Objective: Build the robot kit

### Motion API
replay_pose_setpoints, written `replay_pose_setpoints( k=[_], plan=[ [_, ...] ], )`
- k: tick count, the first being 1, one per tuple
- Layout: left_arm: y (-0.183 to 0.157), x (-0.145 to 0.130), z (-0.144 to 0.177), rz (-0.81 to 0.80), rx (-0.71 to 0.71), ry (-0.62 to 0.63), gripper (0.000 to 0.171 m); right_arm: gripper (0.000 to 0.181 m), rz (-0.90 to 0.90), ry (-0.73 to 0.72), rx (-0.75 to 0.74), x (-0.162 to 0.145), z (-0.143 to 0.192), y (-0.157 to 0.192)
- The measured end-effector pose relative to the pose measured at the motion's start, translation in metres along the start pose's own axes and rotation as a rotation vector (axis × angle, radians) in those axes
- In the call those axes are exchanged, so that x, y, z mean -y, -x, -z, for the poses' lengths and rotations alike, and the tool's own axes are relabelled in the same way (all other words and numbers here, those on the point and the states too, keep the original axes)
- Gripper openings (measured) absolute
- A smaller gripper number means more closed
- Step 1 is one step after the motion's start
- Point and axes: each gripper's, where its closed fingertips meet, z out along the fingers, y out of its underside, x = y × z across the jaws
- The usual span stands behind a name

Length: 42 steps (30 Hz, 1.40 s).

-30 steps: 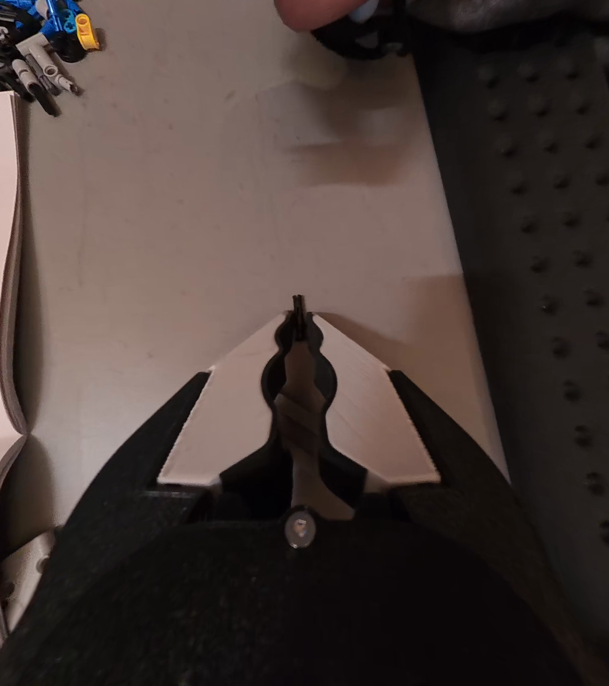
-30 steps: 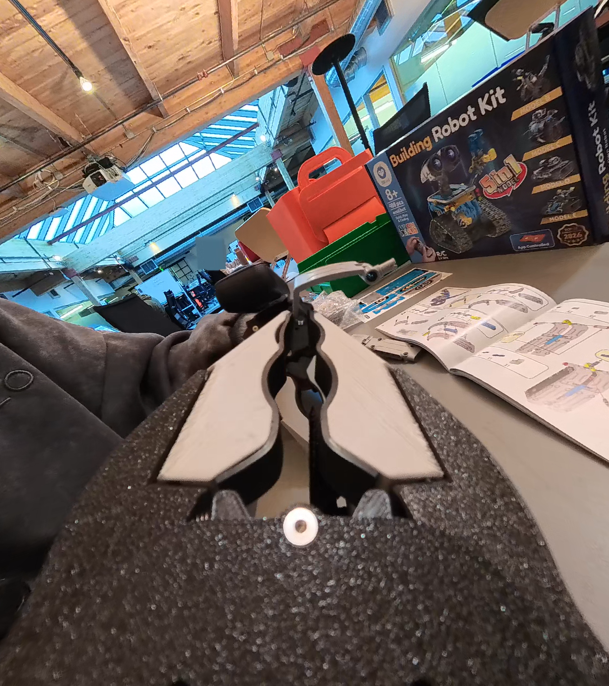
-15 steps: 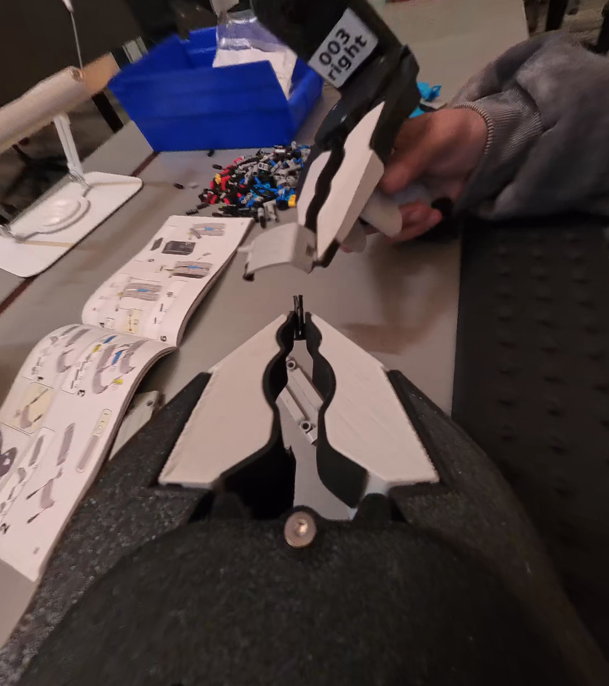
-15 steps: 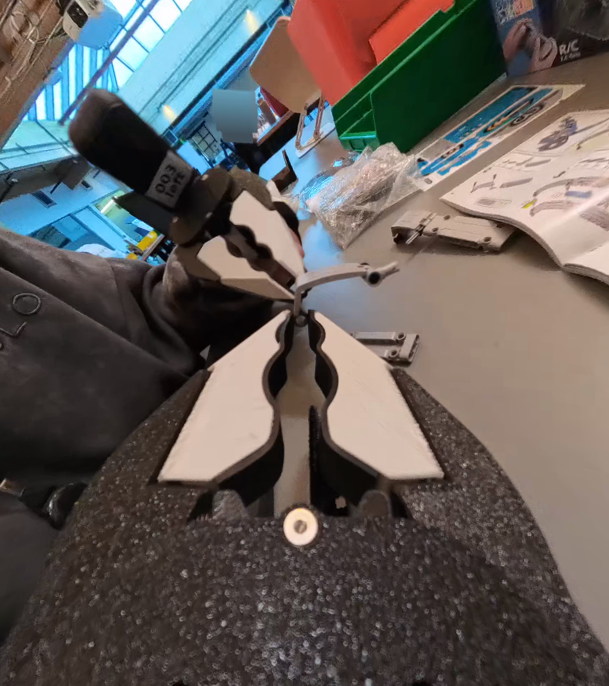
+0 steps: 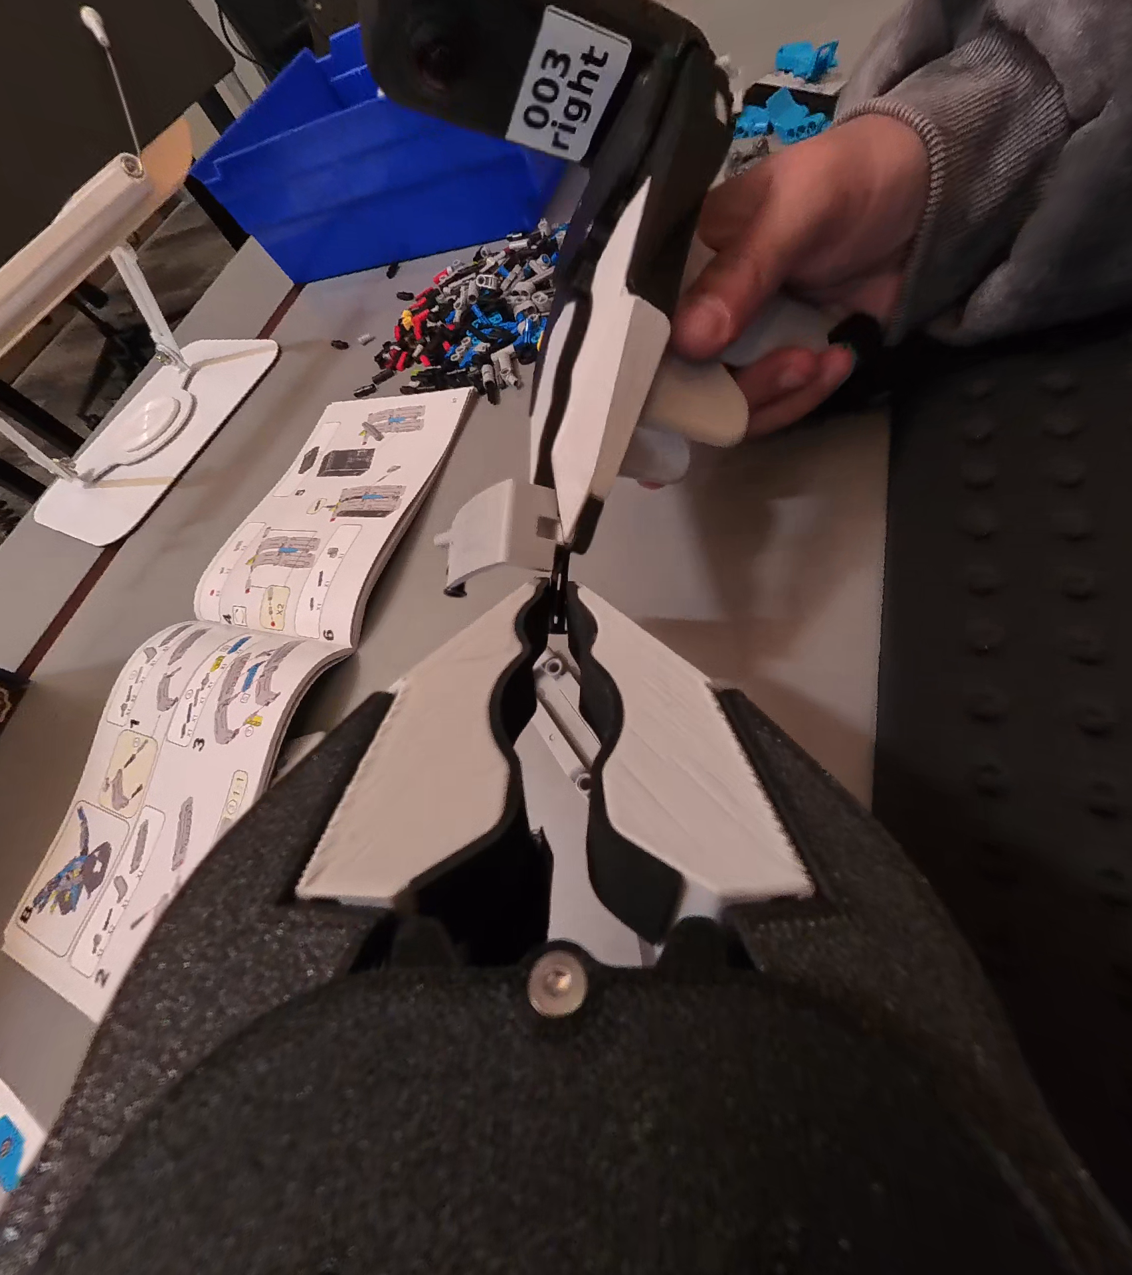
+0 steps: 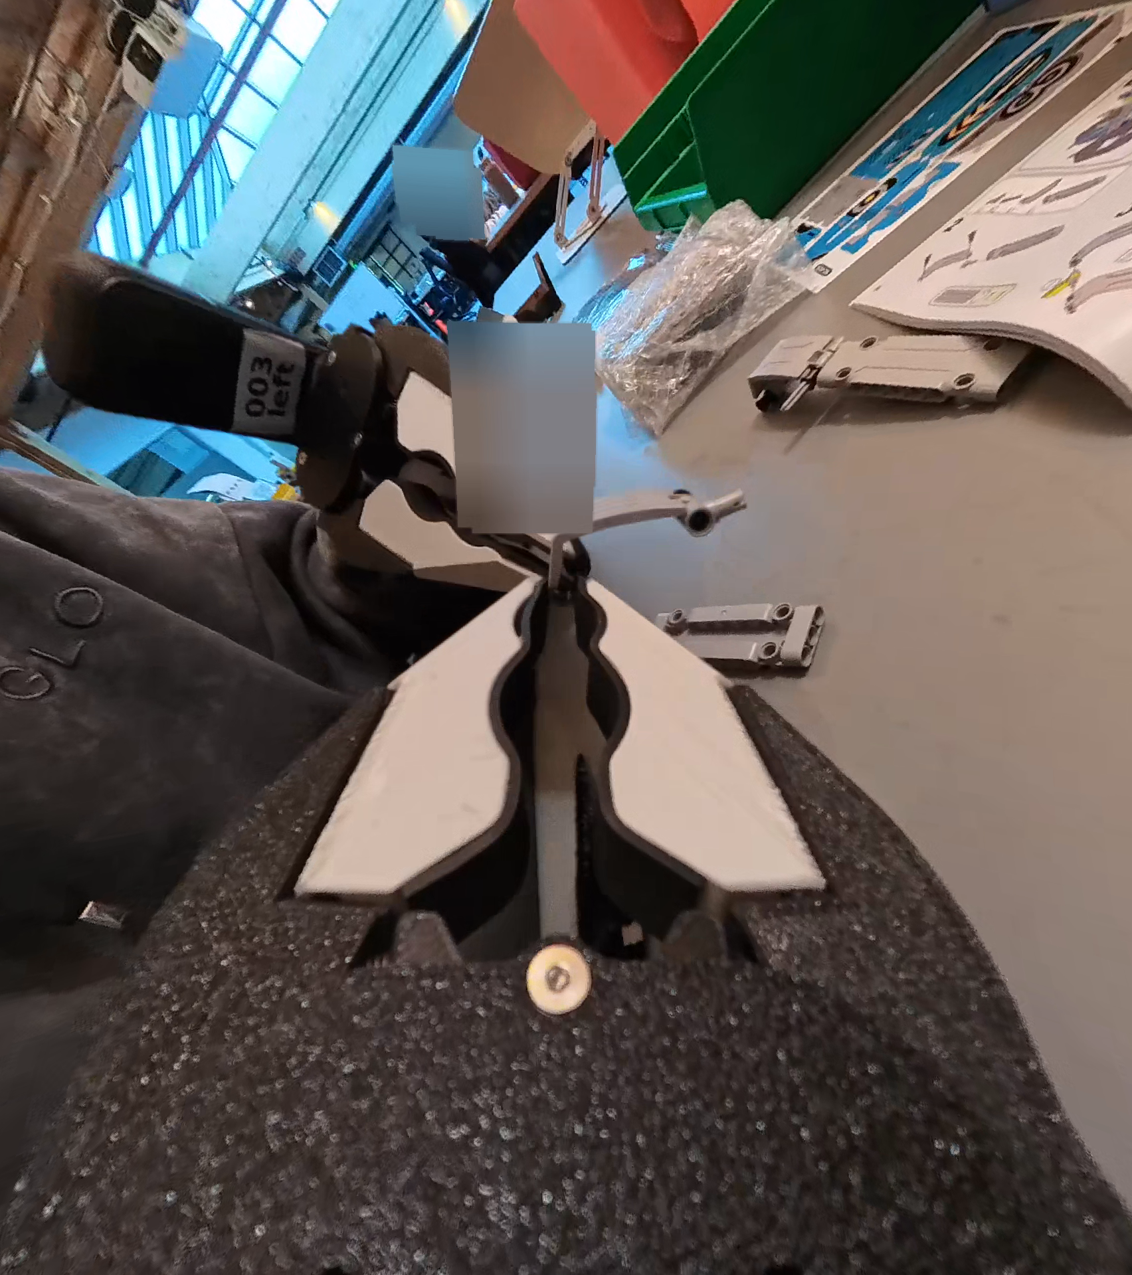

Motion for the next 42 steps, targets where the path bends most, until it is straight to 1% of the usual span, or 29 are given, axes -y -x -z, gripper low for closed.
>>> replay_pose_setpoints(
  k=[3,7,11,15,17,21,24,26,27,30,33,36,39,42],
  plan=[
    [0.000,0.001,0.000,0.037,-0.015,-0.006,0.003,0.005,0.035,-0.002,-0.019,0.001,0.000,-0.001],
    [-0.004,-0.003,-0.001,0.062,-0.047,-0.001,0.002,0.006,0.165,0.037,-0.071,-0.005,-0.001,-0.002],
    [-0.009,-0.003,-0.002,0.036,-0.057,0.012,0.002,0.006,0.226,0.072,-0.082,-0.010,-0.001,-0.001],
    [-0.017,-0.011,-0.003,0.020,-0.103,0.061,0.001,0.005,0.328,0.150,-0.129,-0.021,-0.004,-0.003],
    [-0.023,-0.011,0.000,0.077,-0.169,0.045,0.001,0.006,0.410,0.170,-0.121,-0.025,-0.005,0.000],
    [-0.030,-0.004,0.006,0.165,-0.276,-0.007,0.001,0.006,0.403,0.170,-0.032,-0.029,-0.005,0.013],
    [-0.032,-0.004,0.007,0.251,-0.325,-0.022,0.001,0.006,0.453,0.165,-0.041,-0.029,-0.006,0.015],
    [-0.035,0.001,0.008,0.348,-0.388,-0.058,0.001,0.005,0.498,0.149,-0.037,-0.026,-0.006,0.020],
    [-0.034,0.000,0.007,0.367,-0.391,-0.057,0.001,0.005,0.512,0.148,-0.054,-0.025,-0.006,0.019],
    [-0.040,-0.018,0.001,0.315,-0.385,0.038,0.001,0.006,0.545,0.250,-0.117,-0.041,-0.010,0.006],
    [-0.041,-0.025,-0.002,0.311,-0.387,0.070,0.001,0.006,0.559,0.286,-0.152,-0.045,-0.011,-0.001],
    [-0.042,-0.035,-0.004,0.287,-0.381,0.116,0.001,0.006,0.544,0.362,-0.186,-0.057,-0.011,-0.012],
    [-0.043,-0.039,-0.005,0.280,-0.381,0.130,0.001,0.006,0.527,0.375,-0.188,-0.059,-0.012,-0.014],
    [-0.042,-0.034,-0.005,0.288,-0.383,0.105,0.002,0.006,0.522,0.331,-0.176,-0.051,-0.011,-0.010]
  ],
)
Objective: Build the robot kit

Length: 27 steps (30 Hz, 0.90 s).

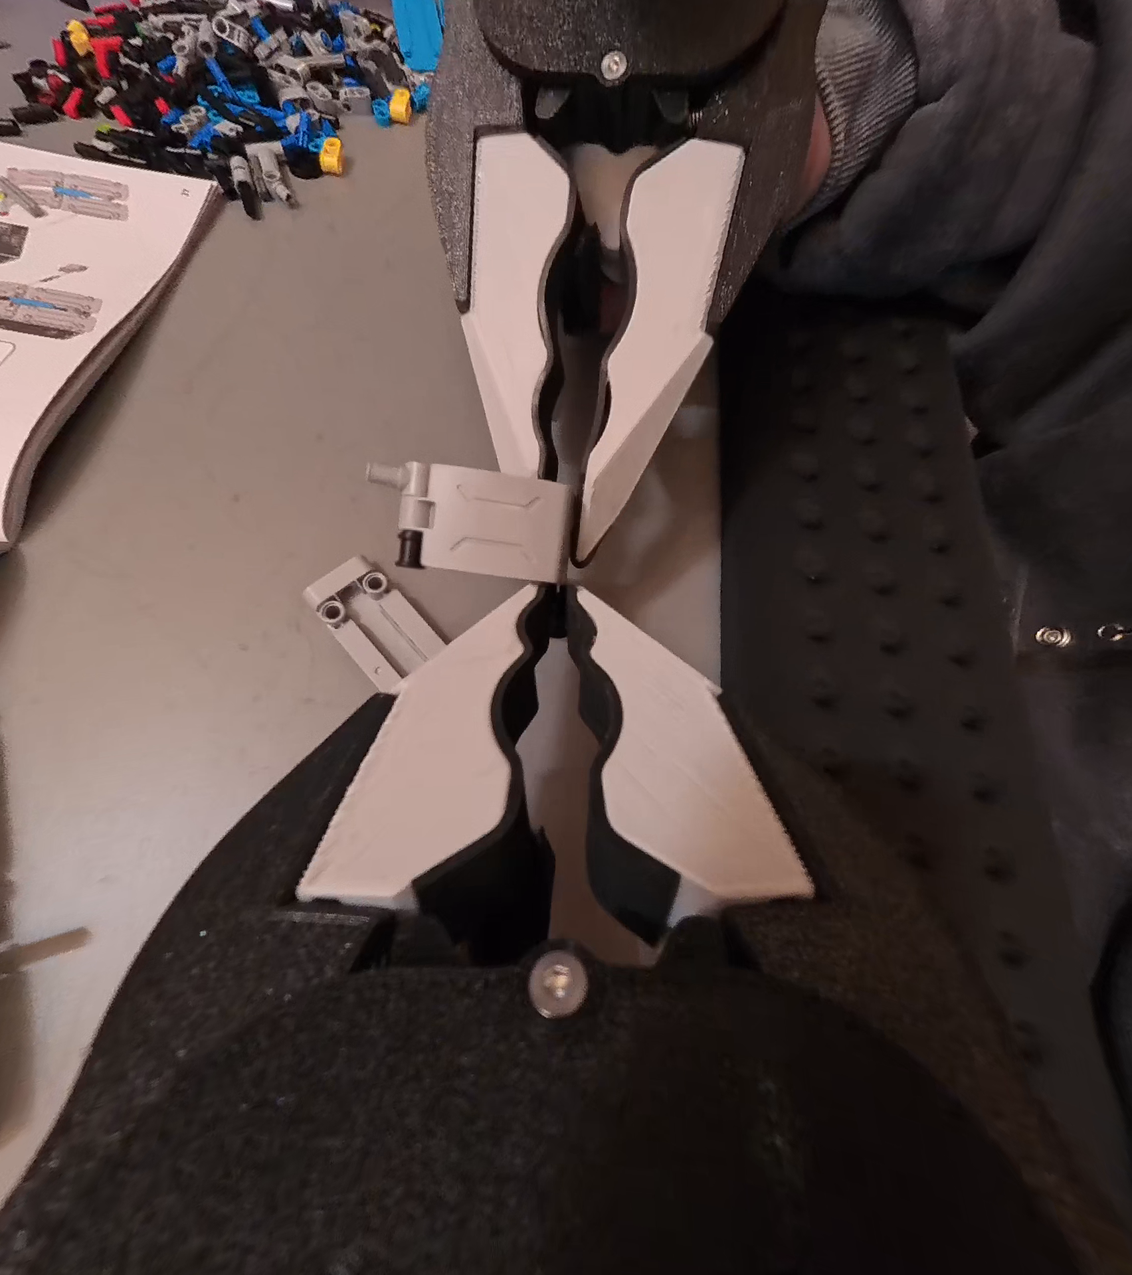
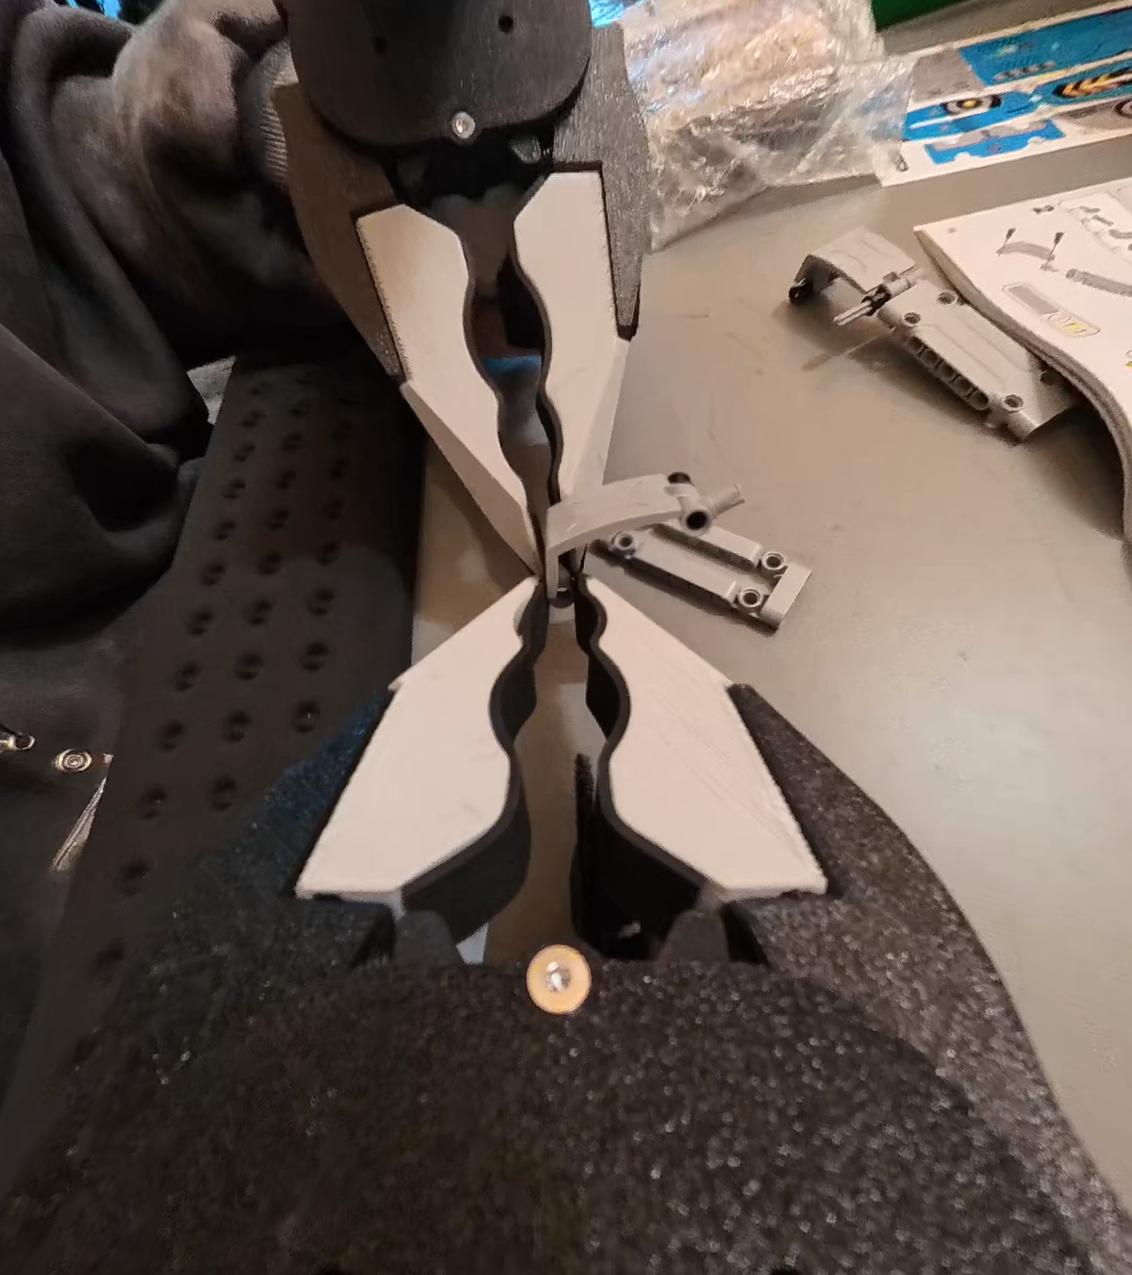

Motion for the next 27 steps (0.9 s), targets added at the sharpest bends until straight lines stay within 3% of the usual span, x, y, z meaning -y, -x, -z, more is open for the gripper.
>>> replay_pose_setpoints(
  k=[3,7,11,14,19,21,23,27],
  plan=[
    [-0.002,-0.002,-0.001,0.008,-0.018,0.002,0.002,0.006,-0.040,-0.003,0.025,-0.001,0.000,0.001],
    [-0.007,-0.027,-0.014,-0.069,0.001,0.150,0.003,0.005,-0.213,-0.083,0.076,0.008,0.010,-0.006],
    [-0.005,-0.023,-0.017,-0.082,0.039,0.143,0.003,0.006,-0.319,-0.192,0.117,0.021,0.025,-0.011],
    [-0.002,-0.007,-0.010,0.030,0.011,0.030,0.024,0.006,-0.304,-0.209,0.130,0.023,0.027,-0.008],
    [-0.006,0.056,0.031,0.370,-0.261,-0.380,0.025,0.005,-0.268,-0.233,0.247,0.034,0.026,0.015],
    [-0.005,0.060,0.032,0.413,-0.289,-0.415,0.021,0.007,-0.275,-0.254,0.264,0.039,0.026,0.018],
    [-0.008,0.063,0.031,0.414,-0.303,-0.431,0.003,0.006,-0.280,-0.272,0.242,0.041,0.027,0.014],
    [-0.004,0.067,0.032,0.480,-0.320,-0.472,0.000,0.009,-0.310,-0.342,0.220,0.049,0.036,0.005]
  ],
)
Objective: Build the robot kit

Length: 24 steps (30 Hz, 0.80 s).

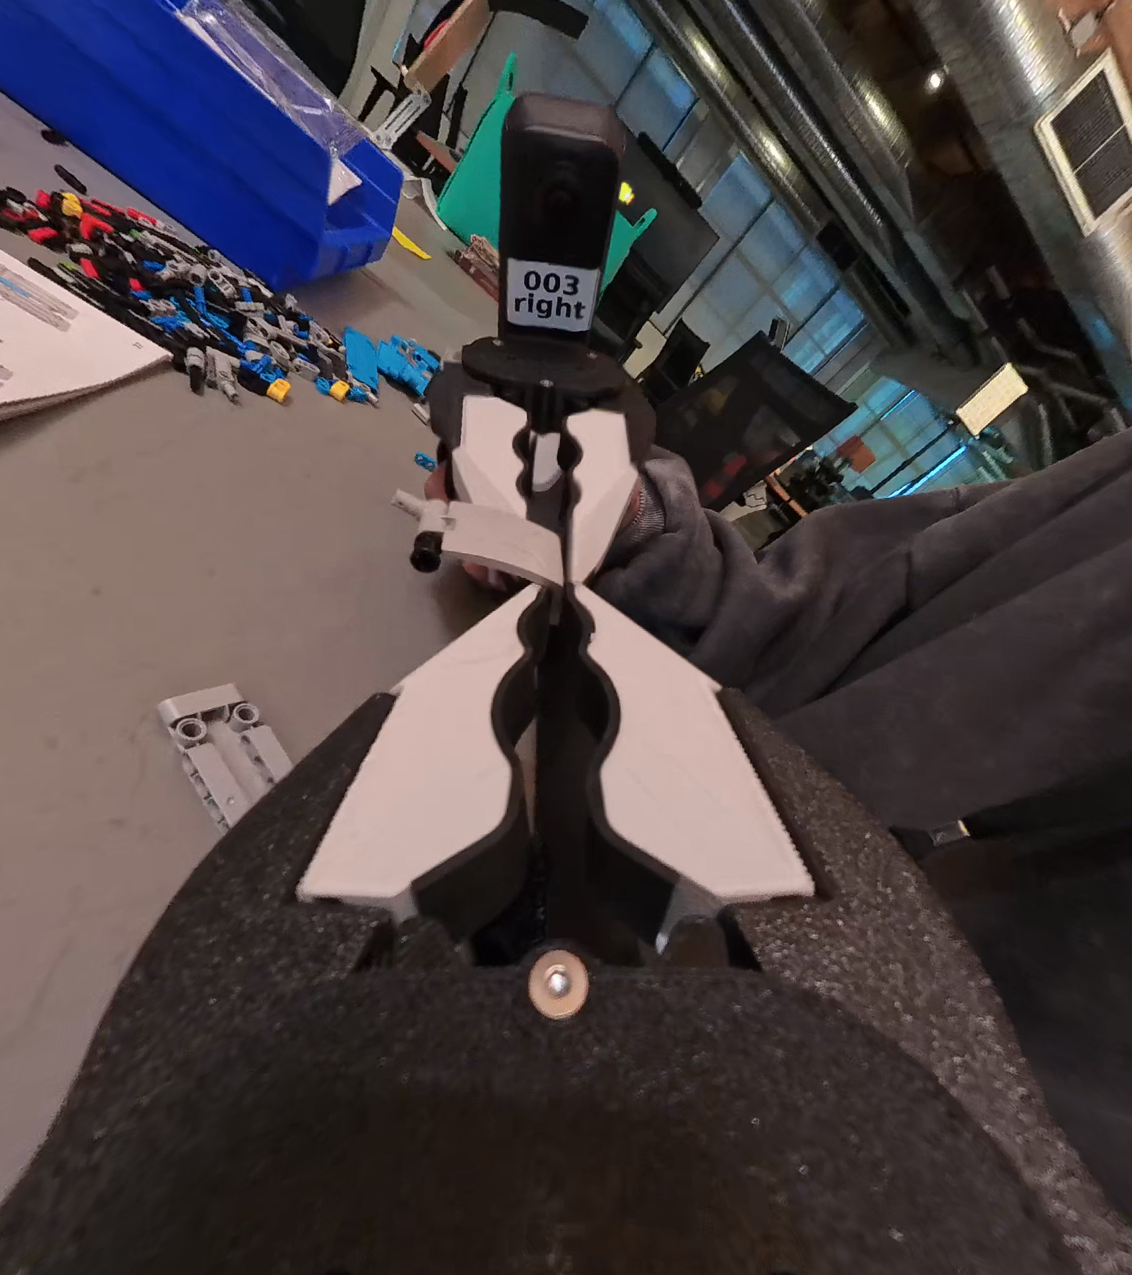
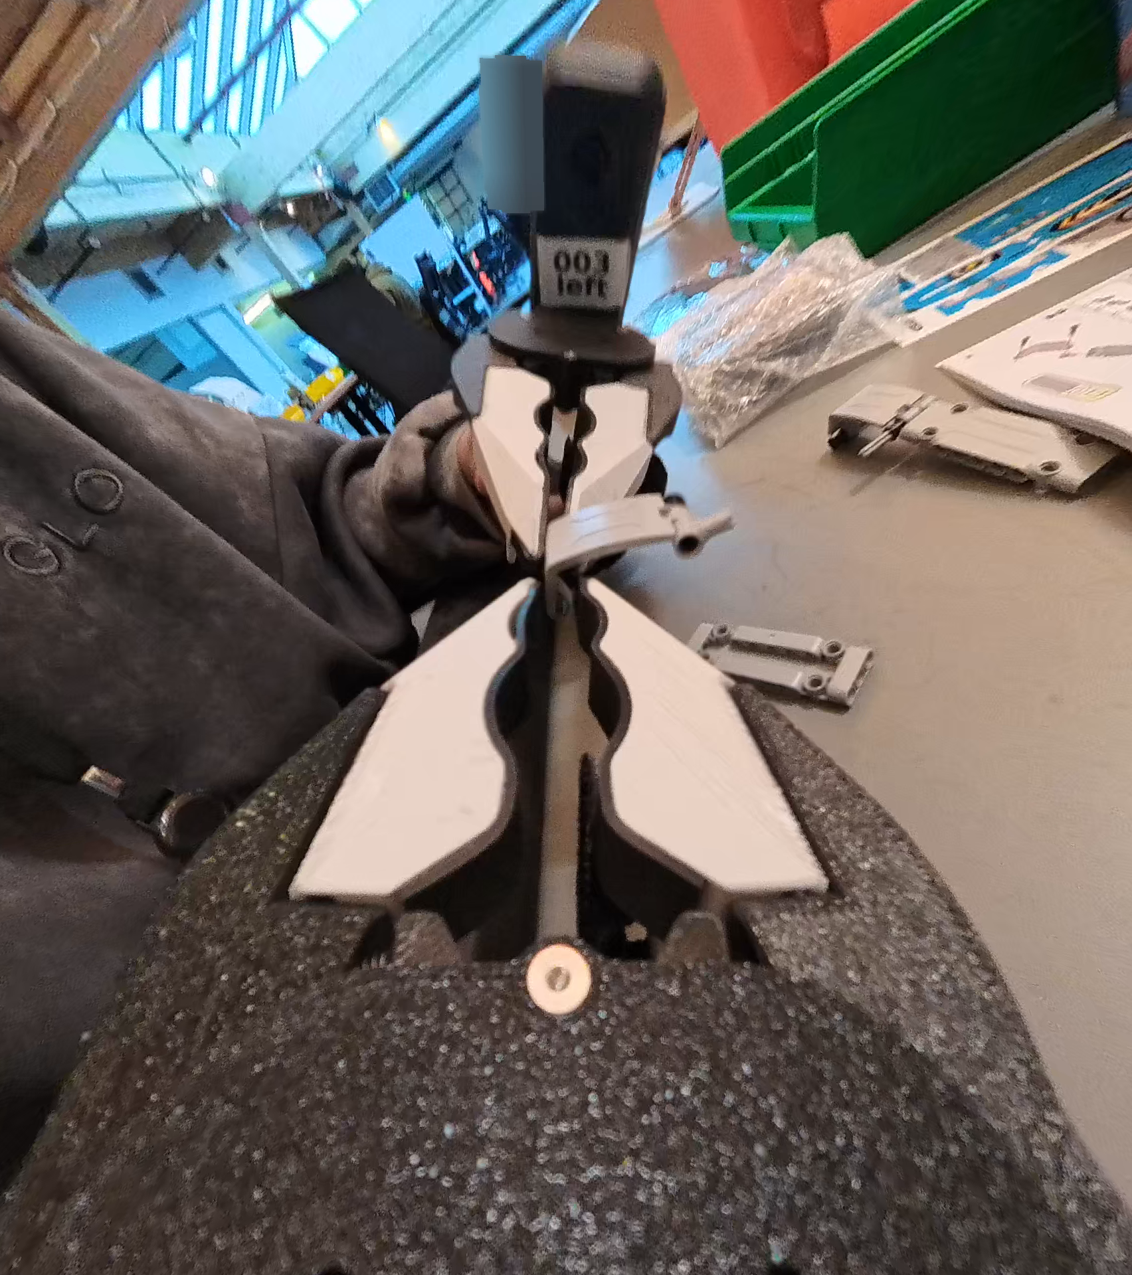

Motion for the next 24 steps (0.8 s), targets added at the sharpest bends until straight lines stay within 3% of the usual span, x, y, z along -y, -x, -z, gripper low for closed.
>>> replay_pose_setpoints(
  k=[3,10,14,16,21,24],
  plan=[
    [0.000,0.006,0.002,0.037,-0.021,-0.048,0.001,0.010,-0.055,-0.062,0.060,0.010,0.006,0.006],
    [-0.001,0.016,0.000,0.021,-0.010,-0.116,0.002,0.002,-0.043,-0.085,0.024,0.016,0.009,0.002],
    [-0.001,0.012,0.002,-0.046,0.009,-0.068,0.007,0.002,-0.021,-0.079,0.017,0.016,0.009,0.003],
    [0.003,-0.001,0.006,-0.177,0.067,0.044,0.022,0.001,-0.032,-0.082,0.022,0.016,0.012,0.003],
    [0.060,-0.078,0.015,-0.612,0.322,0.598,0.024,0.001,-0.066,0.084,-0.079,-0.014,0.017,-0.017],
    [0.064,-0.079,0.006,-0.668,0.336,0.629,0.024,0.001,-0.078,0.160,-0.155,-0.030,0.020,-0.032]
  ],
)
